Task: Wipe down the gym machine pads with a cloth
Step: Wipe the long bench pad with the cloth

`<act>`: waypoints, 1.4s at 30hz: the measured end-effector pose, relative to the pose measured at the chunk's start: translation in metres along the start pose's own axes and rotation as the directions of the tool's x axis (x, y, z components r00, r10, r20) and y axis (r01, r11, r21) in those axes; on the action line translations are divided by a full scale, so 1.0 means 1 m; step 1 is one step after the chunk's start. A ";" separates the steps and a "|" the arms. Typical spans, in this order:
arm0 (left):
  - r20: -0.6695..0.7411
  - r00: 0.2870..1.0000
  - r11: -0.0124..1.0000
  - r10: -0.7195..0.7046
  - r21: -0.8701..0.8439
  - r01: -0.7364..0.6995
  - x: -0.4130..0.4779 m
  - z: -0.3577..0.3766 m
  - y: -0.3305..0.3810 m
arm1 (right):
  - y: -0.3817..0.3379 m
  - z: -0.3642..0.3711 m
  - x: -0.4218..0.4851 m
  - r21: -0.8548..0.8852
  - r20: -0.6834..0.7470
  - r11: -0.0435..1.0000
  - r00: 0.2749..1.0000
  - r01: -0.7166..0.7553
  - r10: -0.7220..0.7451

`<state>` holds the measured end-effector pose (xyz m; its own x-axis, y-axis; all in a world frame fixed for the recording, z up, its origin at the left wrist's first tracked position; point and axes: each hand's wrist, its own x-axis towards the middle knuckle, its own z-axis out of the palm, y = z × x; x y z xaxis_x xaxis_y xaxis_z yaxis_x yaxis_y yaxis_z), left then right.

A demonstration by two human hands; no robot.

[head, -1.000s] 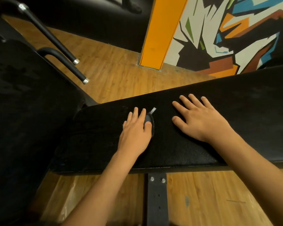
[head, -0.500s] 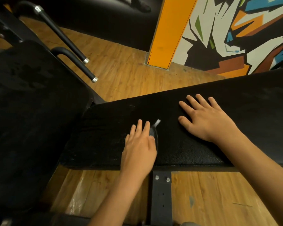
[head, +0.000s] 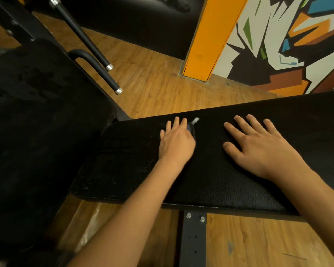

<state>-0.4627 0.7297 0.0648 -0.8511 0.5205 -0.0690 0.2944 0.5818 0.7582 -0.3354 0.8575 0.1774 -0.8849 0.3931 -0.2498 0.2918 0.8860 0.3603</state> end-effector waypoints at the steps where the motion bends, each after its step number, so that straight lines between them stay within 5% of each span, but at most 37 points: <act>1: -0.006 1.000 1.000 -0.008 0.020 0.008 0.018 -0.001 0.000 | 0.000 0.000 0.000 -0.001 0.001 1.000 1.000 0.001 -0.001; 8: 0.059 0.997 0.997 -0.048 0.066 0.044 0.085 -0.007 0.006 | -0.002 -0.001 0.000 0.001 -0.004 1.000 1.000 -0.001 0.001; 18: 0.081 0.991 0.994 0.105 -0.023 -0.103 0.012 0.003 -0.011 | -0.002 0.001 0.001 -0.004 -0.006 1.000 1.000 -0.008 0.007; 24: 0.109 0.990 0.996 0.091 -0.018 -0.089 0.067 -0.006 -0.002 | -0.003 0.000 0.003 -0.004 -0.003 1.000 1.000 -0.017 0.017; 33: 0.111 0.987 0.993 0.119 -0.010 -0.119 -0.027 -0.011 -0.035 | -0.001 0.000 0.003 0.009 0.000 1.000 1.000 0.003 -0.003; 42: 0.110 0.989 0.995 0.101 0.003 -0.102 0.009 -0.014 -0.024 | -0.004 -0.001 0.001 0.006 0.008 1.000 1.000 -0.008 0.008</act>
<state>-0.4836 0.7120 0.0550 -0.7640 0.6421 -0.0630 0.3807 0.5274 0.7595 -0.3380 0.8545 0.1768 -0.8794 0.4025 -0.2542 0.3014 0.8841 0.3571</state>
